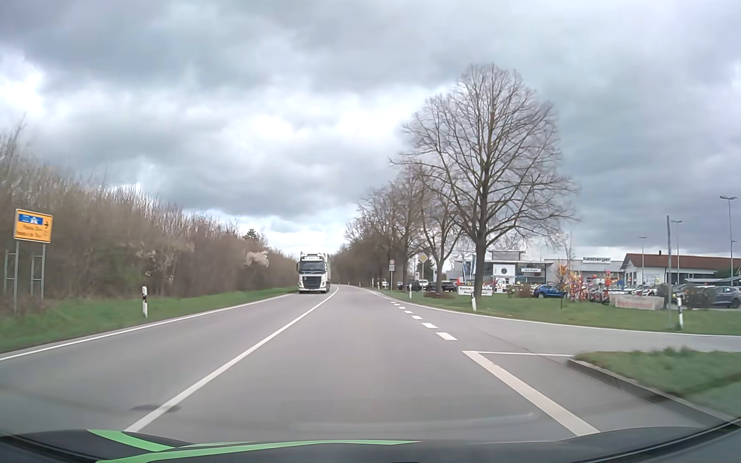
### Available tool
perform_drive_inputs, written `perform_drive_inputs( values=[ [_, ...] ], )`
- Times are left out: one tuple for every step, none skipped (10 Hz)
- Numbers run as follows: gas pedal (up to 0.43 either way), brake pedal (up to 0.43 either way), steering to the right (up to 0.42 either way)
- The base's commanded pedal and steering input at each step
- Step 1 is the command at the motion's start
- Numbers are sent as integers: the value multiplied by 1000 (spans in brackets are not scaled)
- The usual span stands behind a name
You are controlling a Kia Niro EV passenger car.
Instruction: Follow the waypoints while adhering to traffic rules and regulations
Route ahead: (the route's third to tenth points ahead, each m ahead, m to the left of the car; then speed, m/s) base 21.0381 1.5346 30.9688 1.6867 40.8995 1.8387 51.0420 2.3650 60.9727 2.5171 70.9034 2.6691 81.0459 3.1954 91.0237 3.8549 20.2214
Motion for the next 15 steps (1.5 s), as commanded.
perform_drive_inputs(
  values=[
    [209, 0, -2],
    [209, 0, -3],
    [209, 0, -3],
    [209, 0, -3],
    [209, 0, -2],
    [209, 0, -2],
    [209, 0, -2],
    [209, 0, -2],
    [209, 0, -3],
    [209, 0, -3],
    [209, 0, -2],
    [209, 0, -3],
    [209, 0, -3],
    [209, 0, -3],
    [209, 0, -3]
  ],
)
